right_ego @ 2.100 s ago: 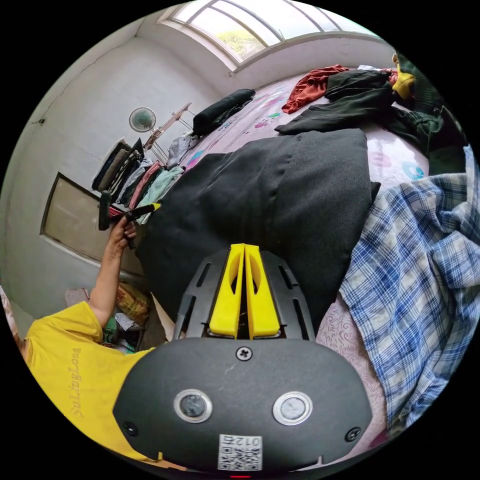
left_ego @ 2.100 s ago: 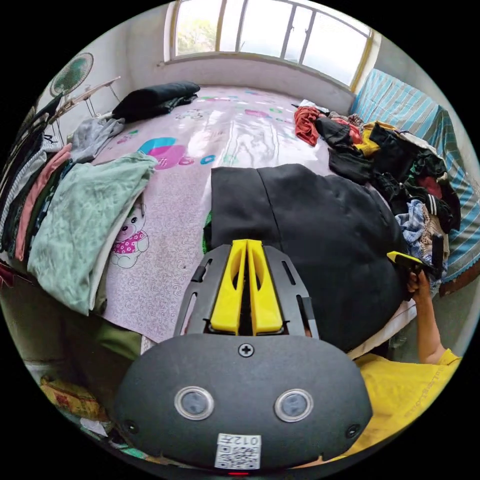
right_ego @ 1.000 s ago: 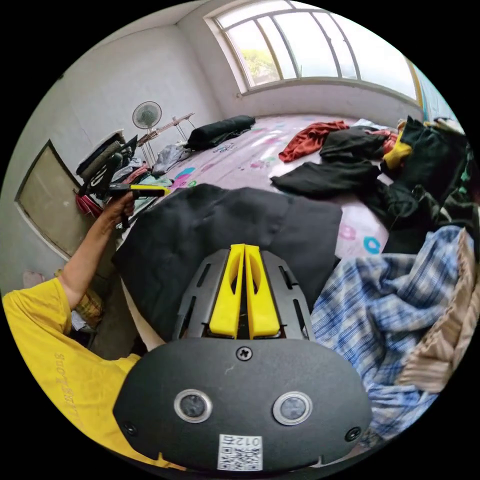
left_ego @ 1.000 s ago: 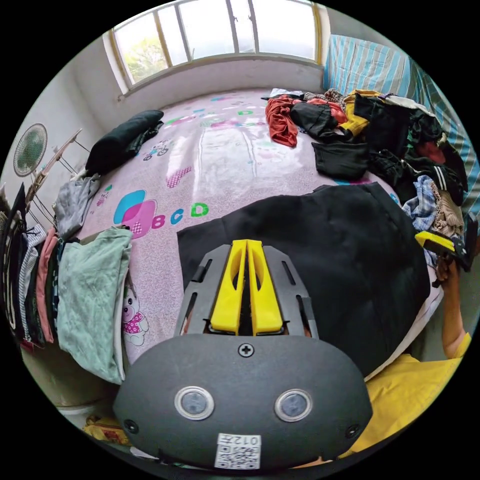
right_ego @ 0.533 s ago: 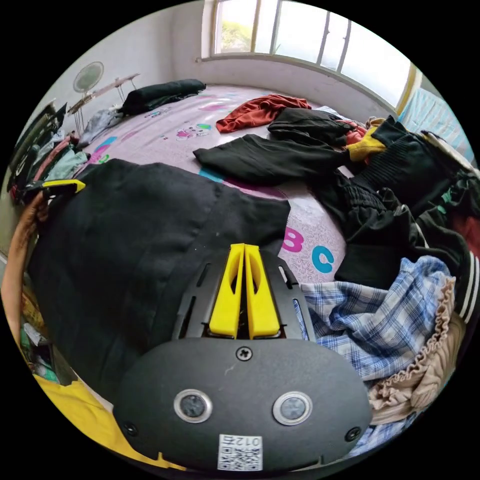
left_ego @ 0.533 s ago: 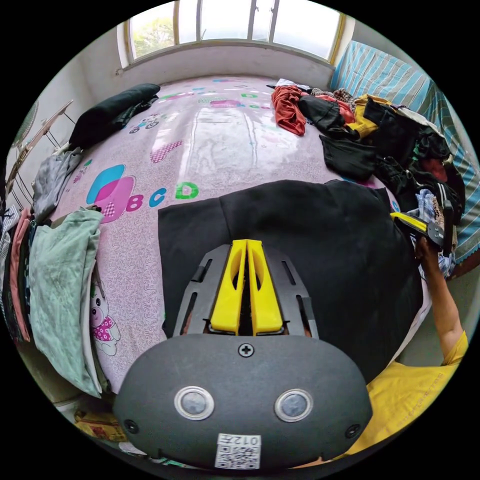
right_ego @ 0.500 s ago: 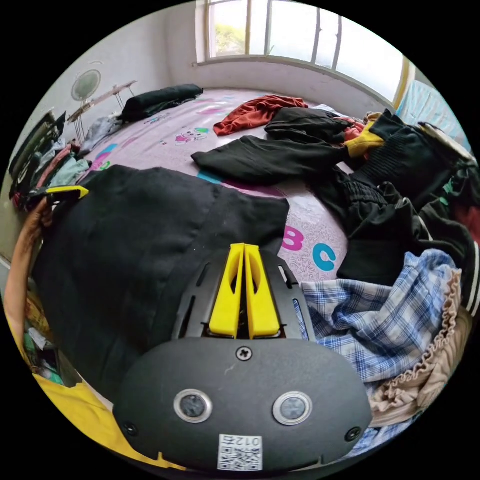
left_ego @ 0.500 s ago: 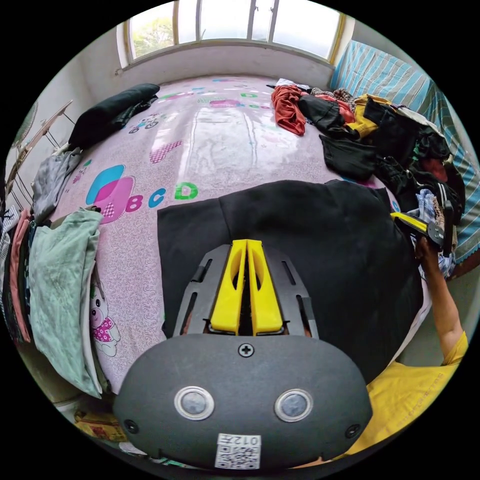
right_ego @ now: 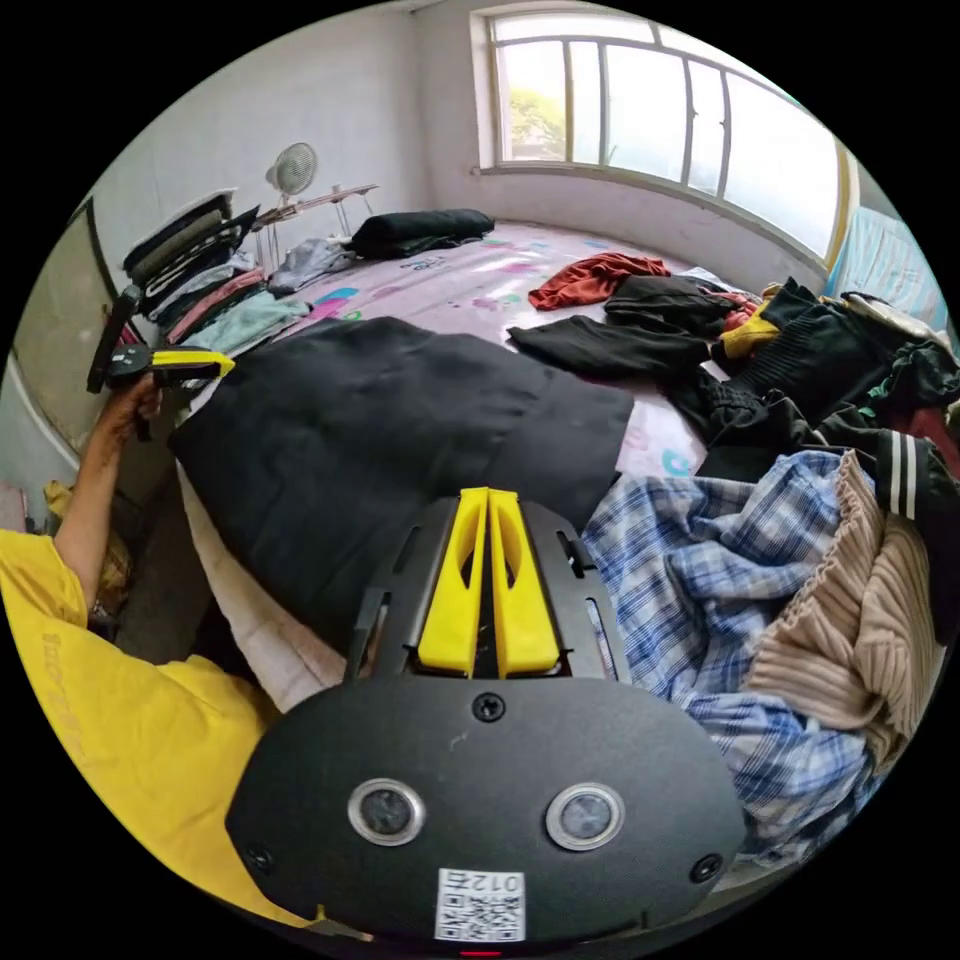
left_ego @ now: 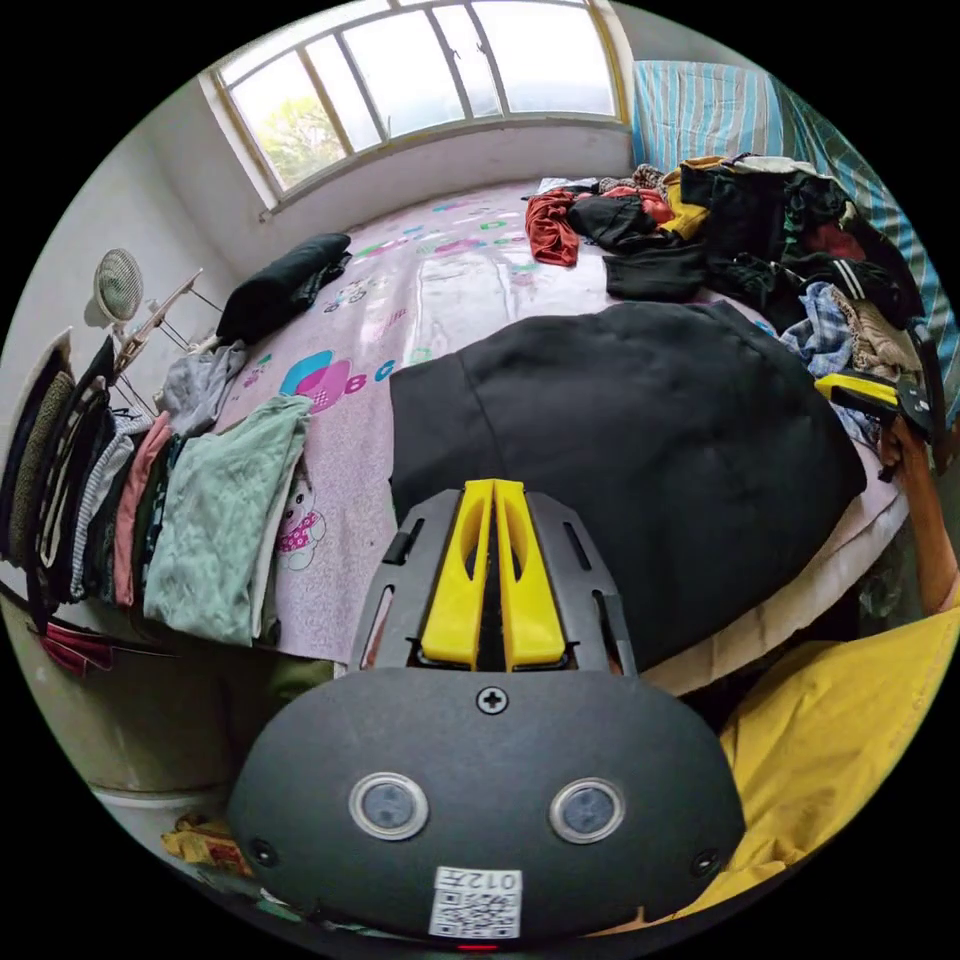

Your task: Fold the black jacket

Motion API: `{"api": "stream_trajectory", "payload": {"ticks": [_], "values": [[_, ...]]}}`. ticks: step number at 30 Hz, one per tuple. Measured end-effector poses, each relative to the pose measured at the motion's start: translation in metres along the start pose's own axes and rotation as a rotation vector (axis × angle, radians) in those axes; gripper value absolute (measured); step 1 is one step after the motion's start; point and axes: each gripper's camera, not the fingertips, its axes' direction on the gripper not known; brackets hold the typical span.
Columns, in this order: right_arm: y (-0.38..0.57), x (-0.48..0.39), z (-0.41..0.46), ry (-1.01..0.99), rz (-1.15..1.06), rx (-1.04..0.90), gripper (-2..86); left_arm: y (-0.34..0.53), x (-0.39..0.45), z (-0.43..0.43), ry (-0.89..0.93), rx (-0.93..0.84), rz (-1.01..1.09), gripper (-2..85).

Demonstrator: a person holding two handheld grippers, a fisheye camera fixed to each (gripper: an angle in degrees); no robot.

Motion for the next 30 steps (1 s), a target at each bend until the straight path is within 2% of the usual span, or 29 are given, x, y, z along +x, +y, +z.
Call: {"api": "stream_trajectory", "payload": {"ticks": [4, 10, 22, 26, 30], "values": [[0.029, -0.019, 0.017, 0.092, -0.03, -0.044, 0.1, 0.049, 0.007, 0.014, -0.035, -0.051, -0.038, 0.4], [0.032, -0.005, 0.011, 0.004, 0.004, -0.055, 0.0, 0.089, -0.008, 0.029, 0.078, 0.003, -0.133, 0.5], [0.037, 0.009, -0.009, -0.024, 0.018, -0.062, 0.0, 0.163, -0.026, 0.018, 0.129, 0.101, -0.206, 0.4], [0.053, 0.031, -0.057, -0.156, 0.107, 0.039, 0.0, 0.199, -0.052, -0.025, 0.176, 0.156, -0.292, 0.5], [0.079, 0.028, -0.099, -0.21, 0.066, 0.134, 0.0, 0.261, -0.09, -0.058, 0.165, 0.182, -0.415, 0.4]]}}
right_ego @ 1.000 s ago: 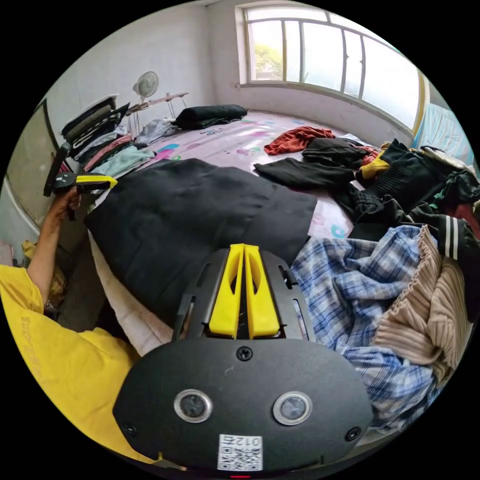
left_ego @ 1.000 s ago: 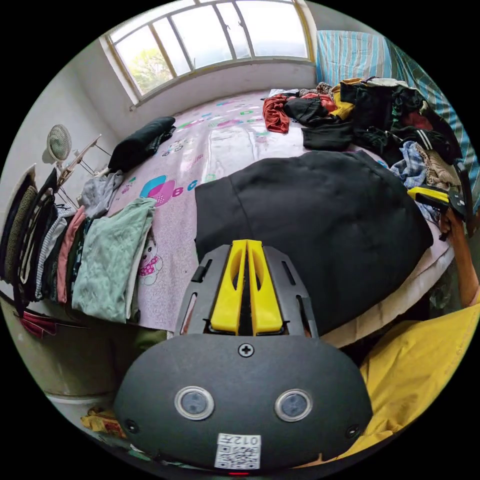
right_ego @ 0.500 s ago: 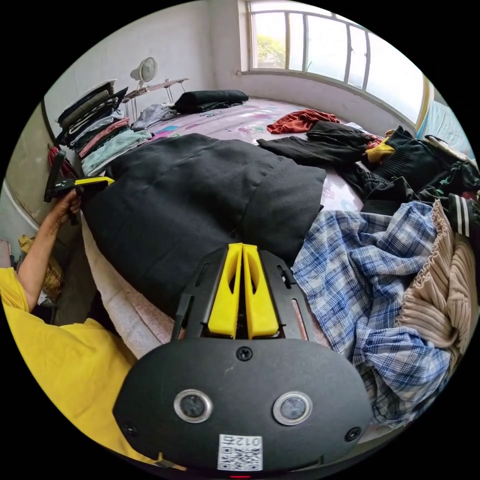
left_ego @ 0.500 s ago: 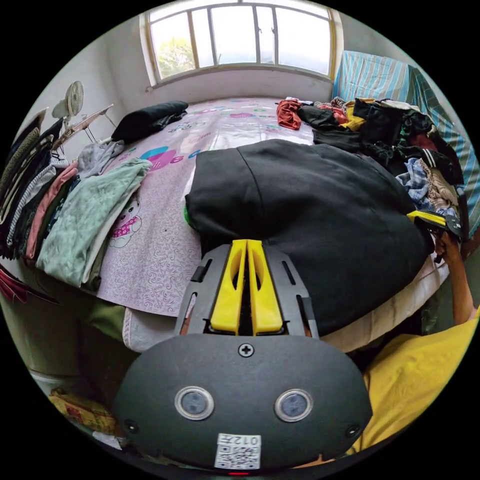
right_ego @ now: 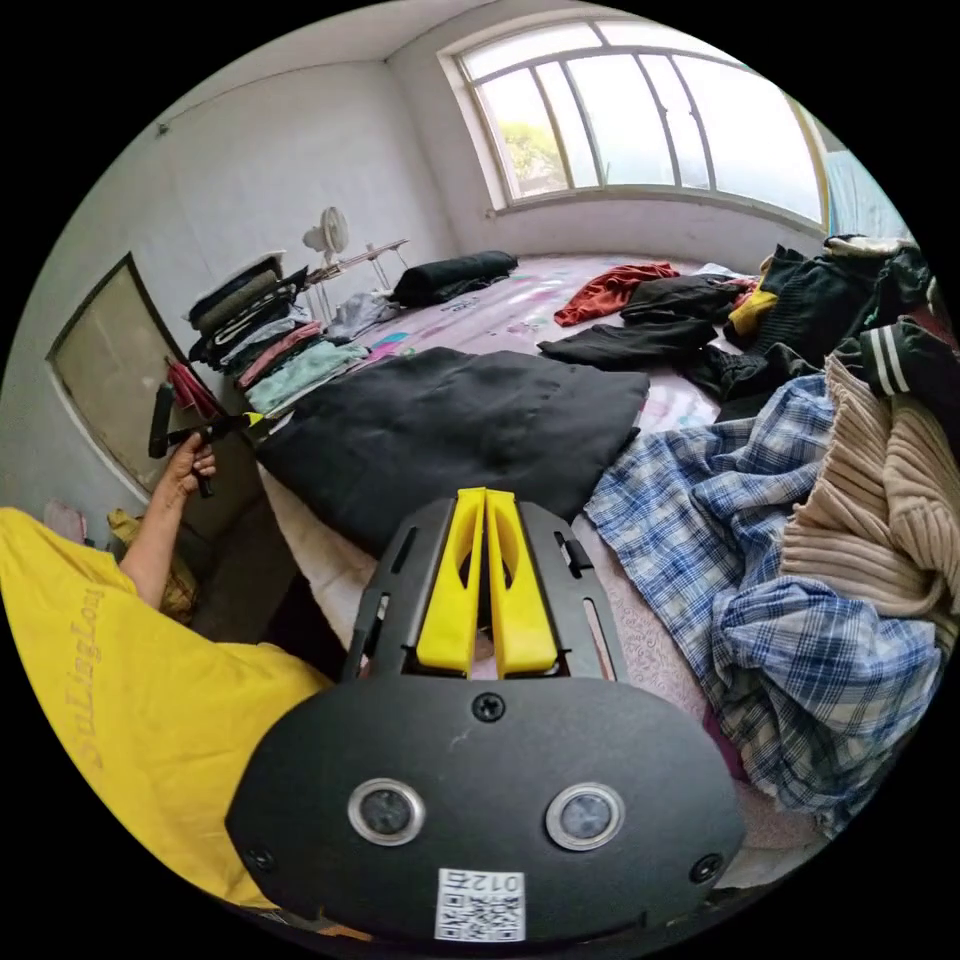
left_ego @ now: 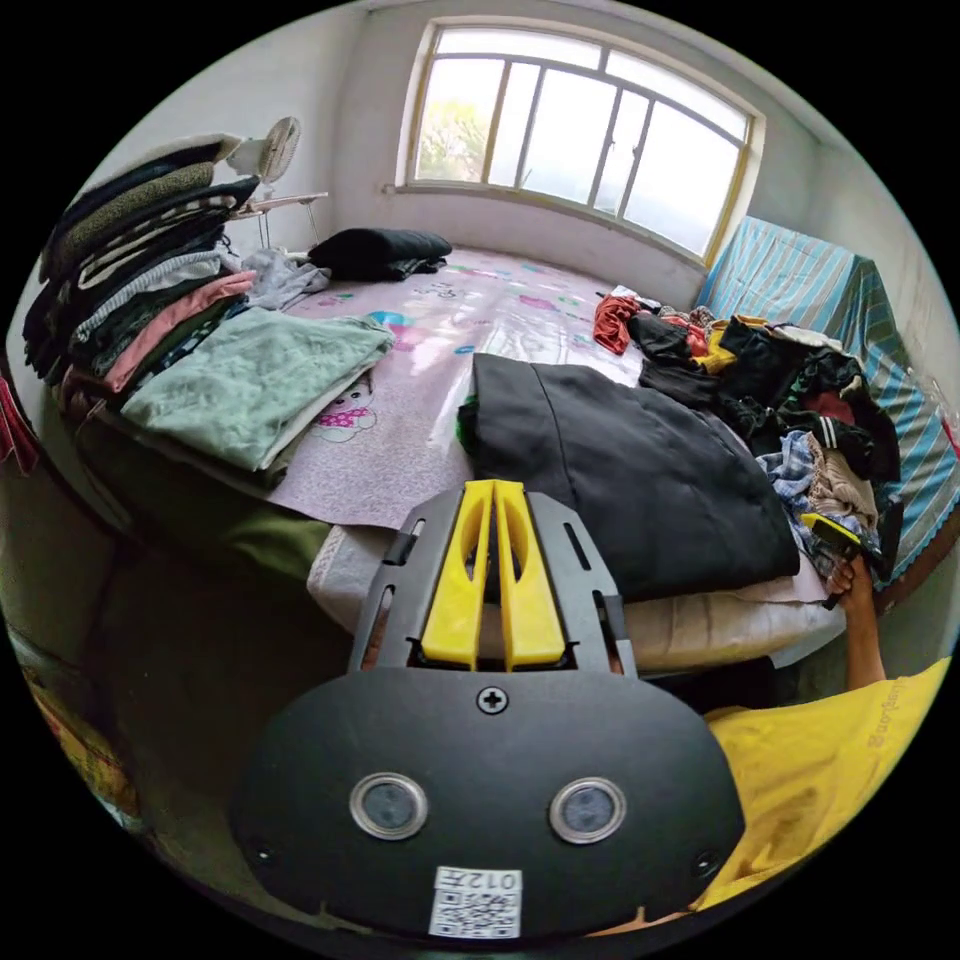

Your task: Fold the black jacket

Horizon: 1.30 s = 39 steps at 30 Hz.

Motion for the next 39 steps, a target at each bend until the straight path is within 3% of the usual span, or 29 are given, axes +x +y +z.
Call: {"api": "stream_trajectory", "payload": {"ticks": [5, 10, 14, 21, 24, 27, 31, 39], "values": [[0.019, 0.0, 0.023, 0.054, -0.017, -0.165, -0.1, 0.027, -0.029, 0.012, 0.031, -0.109, 0.008, 0.5], [0.027, 0.012, 0.031, 0.056, 0.019, -0.189, -0.1, 0.052, -0.051, 0.047, -0.023, -0.237, 0.024, 0.5], [0.028, 0.019, 0.025, 0.032, 0.031, -0.18, -0.1, 0.072, -0.086, 0.031, 0.074, -0.142, -0.063, 0.7], [0.028, 0.031, 0.019, -0.006, 0.054, -0.182, -0.1, 0.121, -0.141, 0.033, 0.42, -0.024, -0.158, 4.1], [0.027, 0.029, 0.017, 0.015, 0.042, -0.183, -0.1, 0.132, -0.156, 0.04, 0.361, -0.028, -0.192, 7.1], [0.027, 0.03, 0.016, 0.023, 0.038, -0.184, -0.1, 0.139, -0.174, 0.048, 0.429, -0.012, -0.213, 7.8], [0.027, 0.036, 0.013, 0.005, 0.049, -0.184, -0.1, 0.147, -0.185, 0.069, 0.555, -0.052, -0.199, 5.7], [0.025, 0.036, 0.011, 0.02, 0.041, -0.185, -0.1, 0.153, -0.2, 0.074, 0.521, -0.021, -0.221, 0.2]]}}
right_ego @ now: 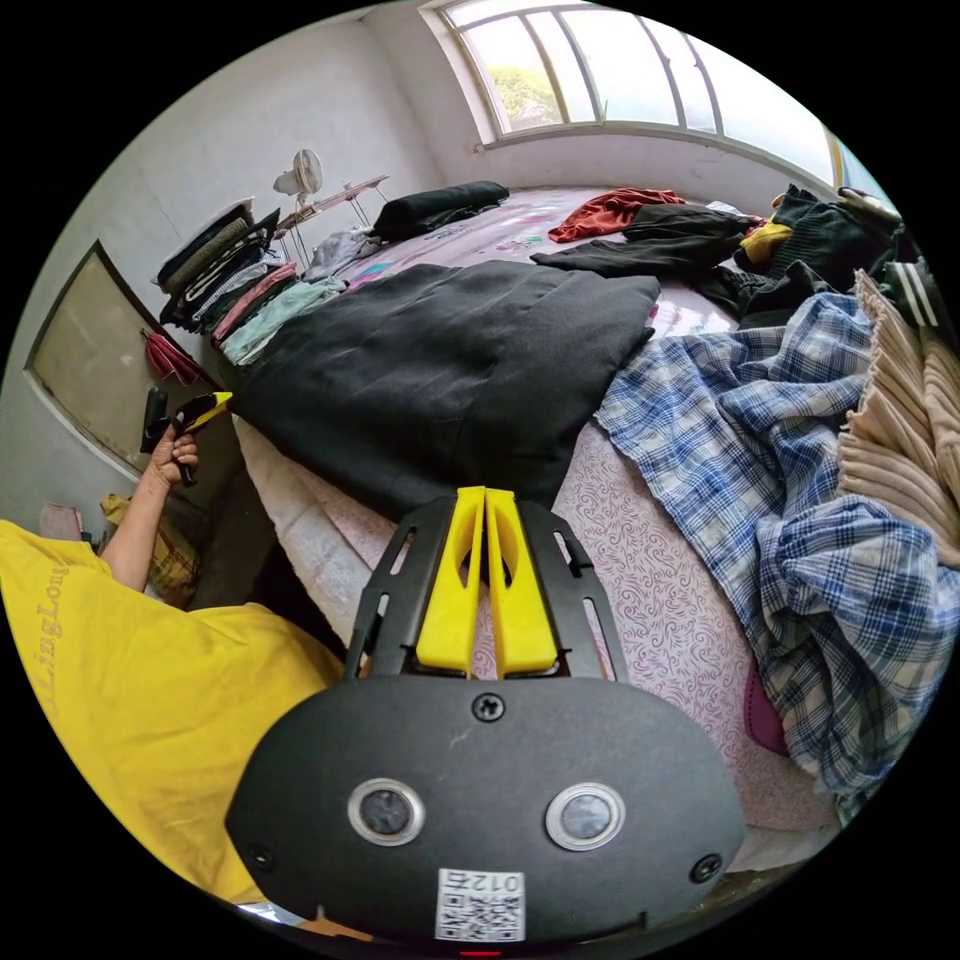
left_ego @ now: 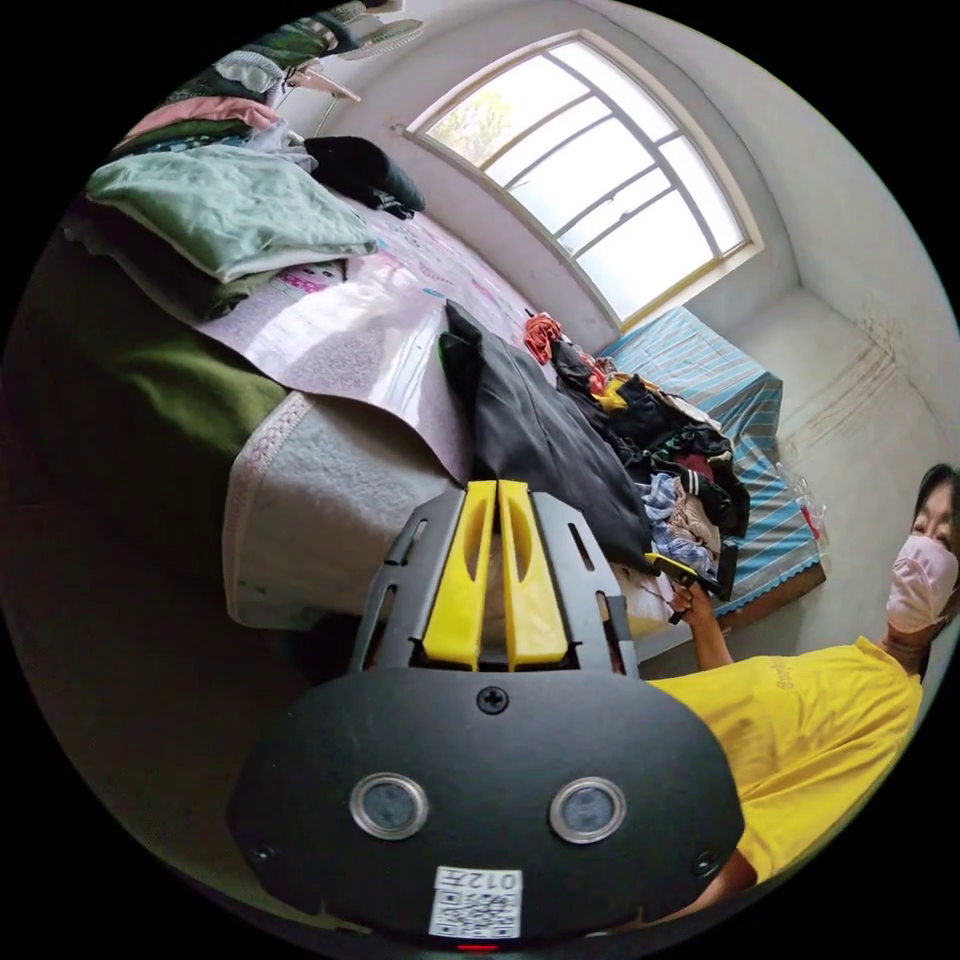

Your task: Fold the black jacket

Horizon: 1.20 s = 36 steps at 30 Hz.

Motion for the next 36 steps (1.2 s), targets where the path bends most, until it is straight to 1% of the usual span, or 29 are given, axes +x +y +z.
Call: {"api": "stream_trajectory", "payload": {"ticks": [3, 5, 7, 9, 12, 16, 18, 19, 24, 27, 31, 36], "values": [[0.0, 0.003, -0.001, -0.014, 0.007, 0.0, -0.1, -0.003, -0.003, 0.004, -0.019, -0.043, 0.007, 0.0], [-0.001, 0.005, -0.001, -0.019, 0.009, 0.001, 0.0, -0.003, -0.006, 0.001, -0.027, -0.033, -0.008, 0.0], [-0.001, 0.005, -0.001, -0.017, 0.008, 0.001, -0.1, -0.002, -0.011, -0.009, -0.097, -0.002, -0.059, 0.1], [-0.001, 0.005, -0.001, -0.015, 0.008, 0.001, -0.1, -0.004, -0.007, -0.017, -0.127, 0.015, -0.066, 0.3], [-0.002, 0.007, -0.001, -0.02, 0.01, 0.001, -0.1, -0.016, 0.024, -0.017, -0.149, 0.031, 0.021, 0.4], [-0.003, 0.007, 0.0, -0.016, 0.008, 0.001, -0.1, -0.05, 0.085, 0.02, -0.225, -0.042, 0.191, 0.3], [-0.003, 0.005, 0.0, -0.004, 0.003, 0.001, -0.1, -0.065, 0.101, 0.043, -0.27, -0.103, 0.228, 0.3], [-0.003, 0.003, 0.0, 0.007, -0.002, 0.002, -0.1, -0.073, 0.107, 0.057, -0.305, -0.144, 0.231, 0.3], [-0.004, 0.001, 0.002, 0.02, -0.009, 0.003, -0.1, -0.085, 0.1, 0.083, -0.474, -0.214, 0.169, 0.3], [-0.006, 0.006, 0.003, -0.007, 0.004, 0.003, -0.1, -0.087, 0.097, 0.078, -0.465, -0.179, 0.121, 0.4], [-0.007, 0.011, 0.005, -0.034, 0.017, 0.001, -0.1, -0.114, 0.129, 0.074, -0.502, -0.069, 0.169, 0.5], [-0.009, 0.006, 0.008, -0.002, 0.003, 0.002, -0.1, -0.174, 0.156, 0.115, -0.483, -0.105, 0.263, 0.5]]}}
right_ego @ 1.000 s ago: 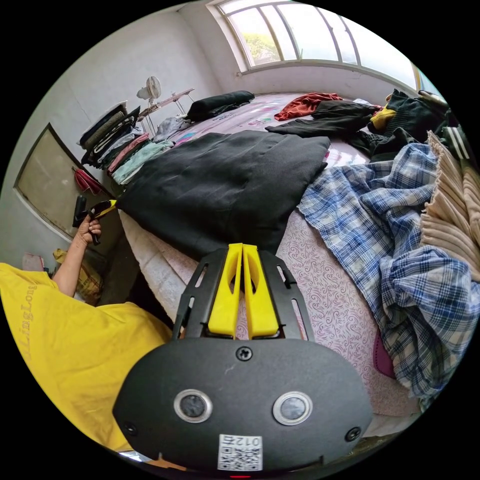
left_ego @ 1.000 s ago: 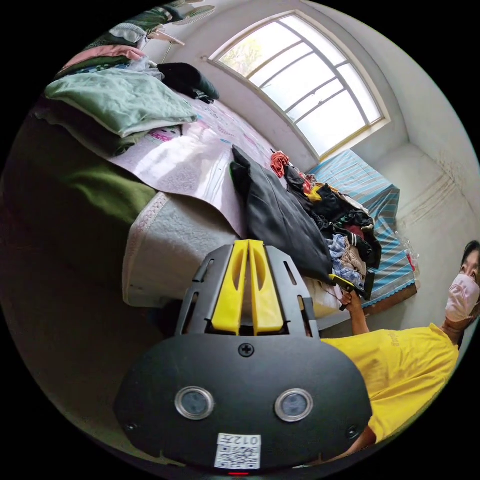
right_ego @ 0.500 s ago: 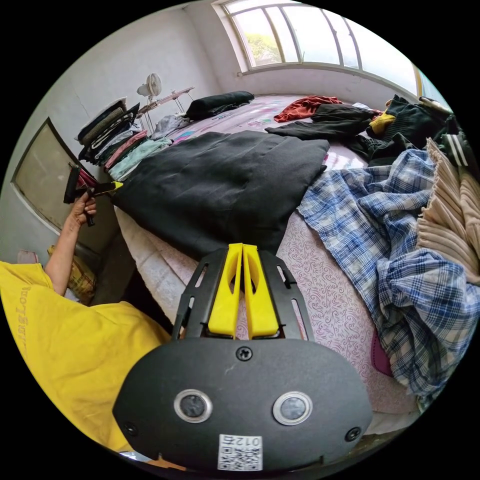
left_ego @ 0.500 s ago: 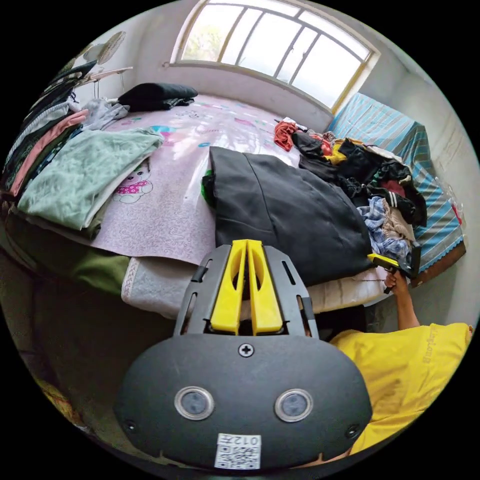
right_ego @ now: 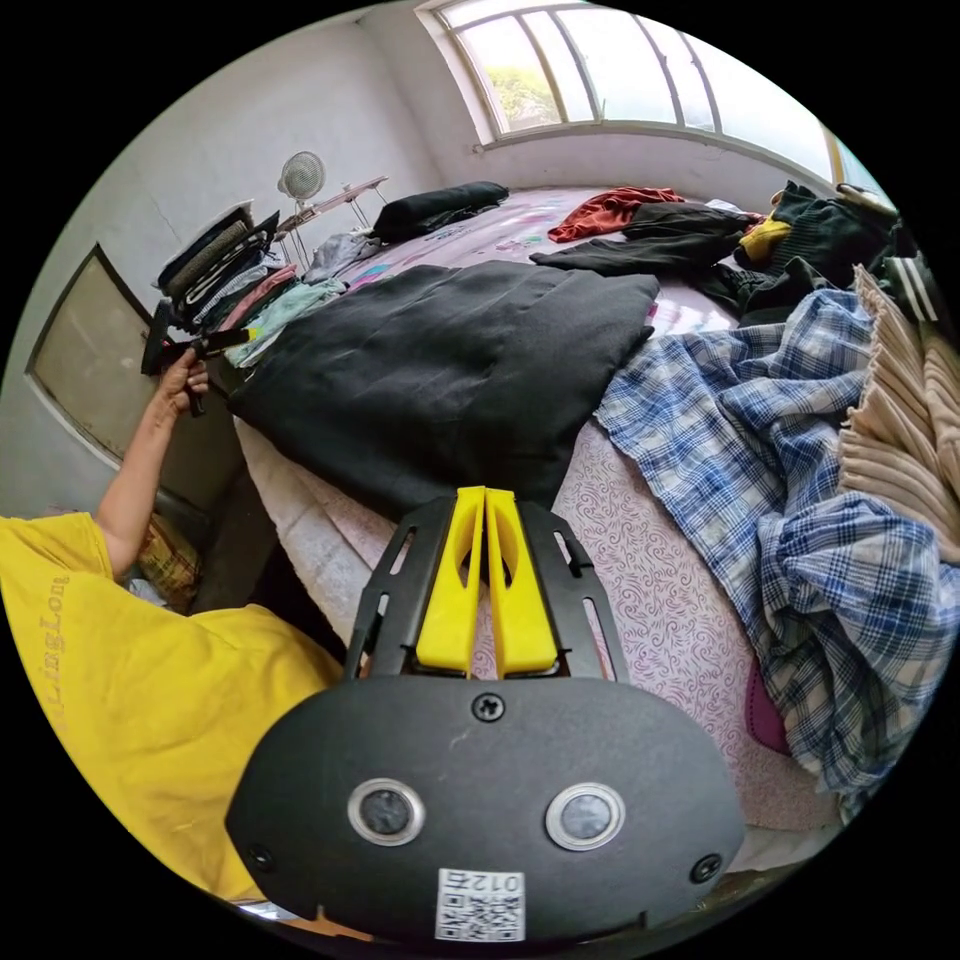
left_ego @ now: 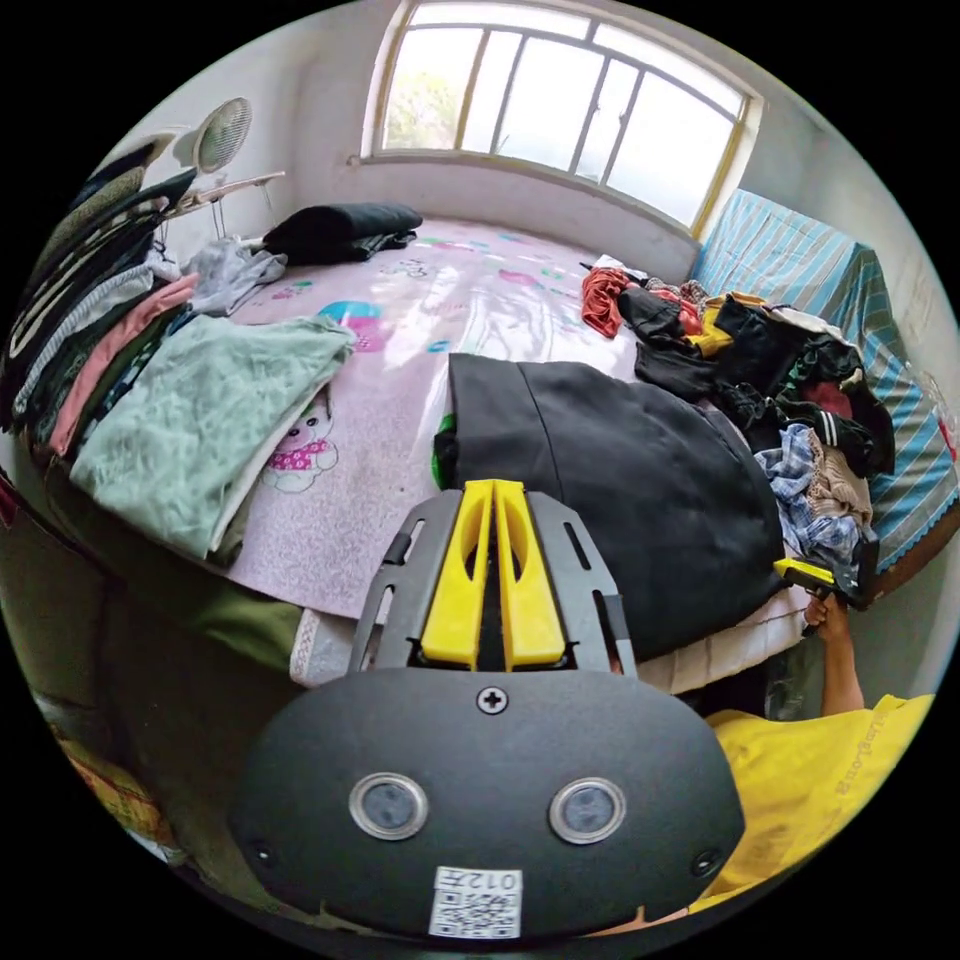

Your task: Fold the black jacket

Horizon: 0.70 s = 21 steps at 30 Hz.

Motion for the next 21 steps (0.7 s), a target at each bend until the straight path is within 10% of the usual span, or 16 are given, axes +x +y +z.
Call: {"api": "stream_trajectory", "payload": {"ticks": [21], "values": [[-0.011, -0.006, 0.018, 0.033, -0.011, 0.0, -0.1, -0.147, 0.02, 0.121, -0.006, -0.271, -0.008, 0.4]]}}
